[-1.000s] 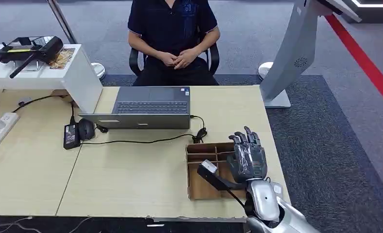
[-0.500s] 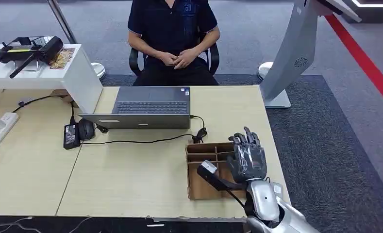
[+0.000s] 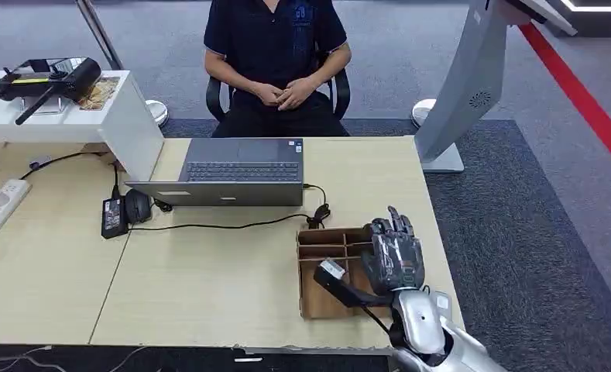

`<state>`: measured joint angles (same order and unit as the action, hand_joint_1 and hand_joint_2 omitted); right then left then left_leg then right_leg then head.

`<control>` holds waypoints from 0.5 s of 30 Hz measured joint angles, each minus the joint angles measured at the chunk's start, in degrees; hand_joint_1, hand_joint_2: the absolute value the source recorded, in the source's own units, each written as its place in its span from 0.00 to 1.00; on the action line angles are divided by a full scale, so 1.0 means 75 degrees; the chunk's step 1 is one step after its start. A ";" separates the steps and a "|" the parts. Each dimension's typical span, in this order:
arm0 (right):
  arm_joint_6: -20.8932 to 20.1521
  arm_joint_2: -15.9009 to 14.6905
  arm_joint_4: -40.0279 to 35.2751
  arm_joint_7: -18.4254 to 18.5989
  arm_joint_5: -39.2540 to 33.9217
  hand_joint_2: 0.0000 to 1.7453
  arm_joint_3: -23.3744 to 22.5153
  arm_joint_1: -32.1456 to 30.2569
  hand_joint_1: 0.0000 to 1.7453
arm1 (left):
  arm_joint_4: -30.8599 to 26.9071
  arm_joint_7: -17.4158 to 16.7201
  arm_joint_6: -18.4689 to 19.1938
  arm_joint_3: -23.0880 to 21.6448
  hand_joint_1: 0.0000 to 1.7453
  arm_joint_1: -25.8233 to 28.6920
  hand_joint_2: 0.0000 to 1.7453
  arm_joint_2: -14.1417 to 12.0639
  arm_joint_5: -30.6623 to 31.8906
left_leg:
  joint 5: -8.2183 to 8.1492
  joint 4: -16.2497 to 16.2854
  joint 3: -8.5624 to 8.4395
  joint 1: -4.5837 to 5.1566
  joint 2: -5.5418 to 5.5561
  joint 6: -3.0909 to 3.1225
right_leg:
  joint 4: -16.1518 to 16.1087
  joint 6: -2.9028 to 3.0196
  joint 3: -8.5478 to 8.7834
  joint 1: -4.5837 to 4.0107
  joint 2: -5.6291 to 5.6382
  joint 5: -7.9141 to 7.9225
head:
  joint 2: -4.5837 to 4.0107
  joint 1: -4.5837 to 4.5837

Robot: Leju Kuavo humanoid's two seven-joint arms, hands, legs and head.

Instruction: Pass the card to the sensor for recognition and then transmit it.

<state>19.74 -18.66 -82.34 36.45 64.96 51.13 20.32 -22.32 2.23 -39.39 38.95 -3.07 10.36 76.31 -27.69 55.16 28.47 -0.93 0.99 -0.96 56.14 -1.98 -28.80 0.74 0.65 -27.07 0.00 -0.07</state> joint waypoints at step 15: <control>-0.0055 -0.0350 -0.0411 -0.0069 0.0533 1.00 -0.0519 -0.0675 1.00 | 0.1326 -0.0361 0.4616 0.0848 0.00 -0.0531 1.00 -0.0915 -0.1361 | -0.0002 0.0000 0.0002 0.0000 0.0000 0.0001 | 0.0000 -0.0001 0.0000 -0.0001 -0.0001 -0.0002 | 0.0000 0.0000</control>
<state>19.32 -21.29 -85.42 35.93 68.96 47.24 15.25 -12.37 -0.48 -4.77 45.31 -7.06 3.50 66.10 -27.70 55.16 28.48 -0.93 0.99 -0.95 56.14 -1.99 -28.79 0.73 0.65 -27.09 0.00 -0.07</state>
